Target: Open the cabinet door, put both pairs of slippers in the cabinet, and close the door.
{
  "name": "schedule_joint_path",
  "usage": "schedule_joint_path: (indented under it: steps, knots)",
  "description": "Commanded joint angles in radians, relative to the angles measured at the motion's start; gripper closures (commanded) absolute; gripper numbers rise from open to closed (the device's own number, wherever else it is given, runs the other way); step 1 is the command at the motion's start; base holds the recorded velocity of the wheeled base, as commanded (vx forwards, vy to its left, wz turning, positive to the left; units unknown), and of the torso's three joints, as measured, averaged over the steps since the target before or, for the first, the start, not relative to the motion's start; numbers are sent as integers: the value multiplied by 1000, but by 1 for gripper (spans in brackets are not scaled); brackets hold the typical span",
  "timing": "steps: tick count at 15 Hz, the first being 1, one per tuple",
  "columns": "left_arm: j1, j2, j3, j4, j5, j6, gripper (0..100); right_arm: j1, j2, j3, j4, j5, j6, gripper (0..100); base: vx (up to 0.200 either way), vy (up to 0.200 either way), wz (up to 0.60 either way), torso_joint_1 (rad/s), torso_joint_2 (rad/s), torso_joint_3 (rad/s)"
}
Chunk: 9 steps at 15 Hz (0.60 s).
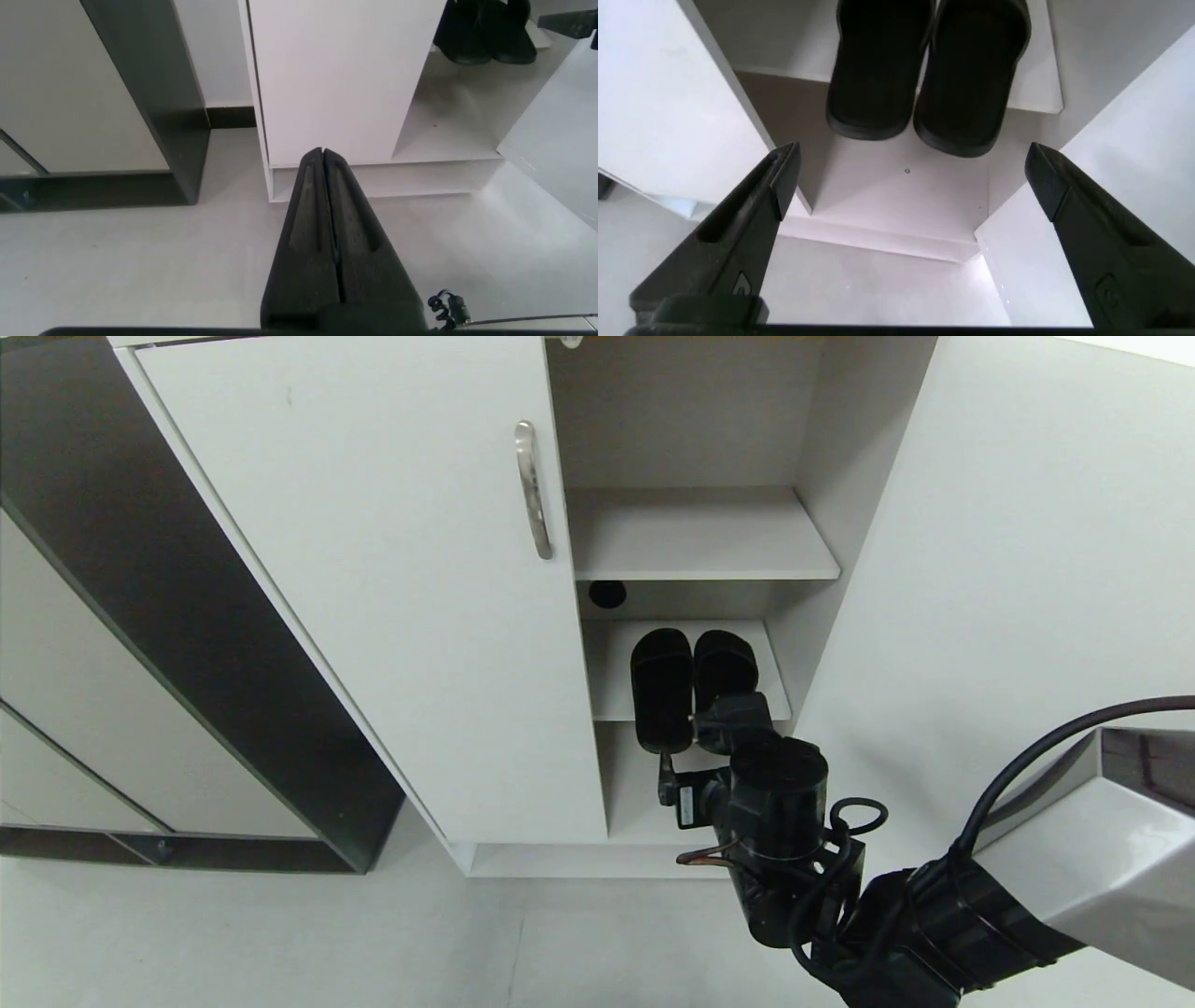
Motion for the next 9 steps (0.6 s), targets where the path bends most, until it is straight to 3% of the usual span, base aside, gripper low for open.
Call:
schedule_joint_path:
  steps: [1, 7, 9]
  knots:
    - [0, 1, 0, 0, -1, -4, 100, 1, -2, 1, -2, 0, 0, 0, 0, 0, 0, 0, 0, 0]
    - [0, 1, 0, 0, -1, -5, 100, 1, 0, 9, -6, 0, 3, 0, 0, 0, 0, 0, 0, 0]
    - [0, 1, 0, 0, -1, -5, 100, 1, 0, 9, -6, 0, 3, 0, 0, 0, 0, 2, 5, 137]
